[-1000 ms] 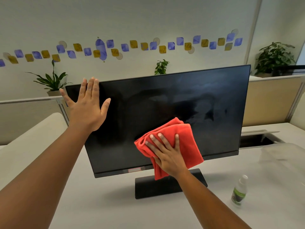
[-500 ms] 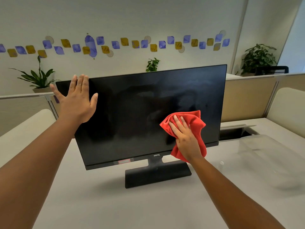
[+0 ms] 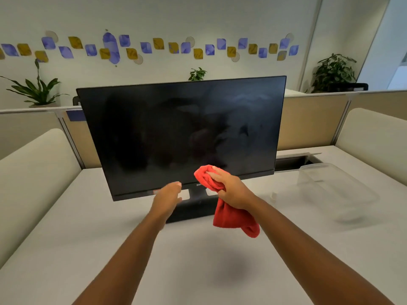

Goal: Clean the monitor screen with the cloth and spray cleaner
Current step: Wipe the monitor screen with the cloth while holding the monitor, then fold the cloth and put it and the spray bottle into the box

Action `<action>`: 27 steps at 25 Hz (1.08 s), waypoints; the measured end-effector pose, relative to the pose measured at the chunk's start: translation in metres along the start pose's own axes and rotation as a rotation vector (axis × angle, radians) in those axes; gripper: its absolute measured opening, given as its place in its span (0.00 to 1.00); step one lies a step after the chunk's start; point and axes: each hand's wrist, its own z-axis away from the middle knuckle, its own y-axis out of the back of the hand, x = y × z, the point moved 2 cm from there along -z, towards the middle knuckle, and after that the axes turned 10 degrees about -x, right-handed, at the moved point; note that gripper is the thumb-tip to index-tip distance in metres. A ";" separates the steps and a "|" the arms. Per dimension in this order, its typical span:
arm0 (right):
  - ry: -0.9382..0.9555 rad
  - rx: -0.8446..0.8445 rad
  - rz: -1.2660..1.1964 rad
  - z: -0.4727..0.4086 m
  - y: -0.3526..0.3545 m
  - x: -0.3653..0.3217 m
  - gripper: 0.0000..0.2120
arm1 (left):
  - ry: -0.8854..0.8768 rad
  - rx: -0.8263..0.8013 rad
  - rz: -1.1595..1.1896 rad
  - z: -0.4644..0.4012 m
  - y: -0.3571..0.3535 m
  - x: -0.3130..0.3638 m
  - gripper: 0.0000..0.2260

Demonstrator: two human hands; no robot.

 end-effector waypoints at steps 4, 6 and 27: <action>-0.186 -0.250 0.240 0.010 -0.069 -0.011 0.27 | 0.169 -0.018 0.158 0.021 -0.020 -0.061 0.17; -0.287 -0.348 0.256 0.013 -0.099 -0.016 0.31 | 0.177 0.048 0.055 0.026 -0.024 -0.089 0.17; -0.318 -0.481 0.331 0.070 -0.139 0.052 0.31 | -0.005 -0.092 -1.216 0.051 -0.034 -0.176 0.25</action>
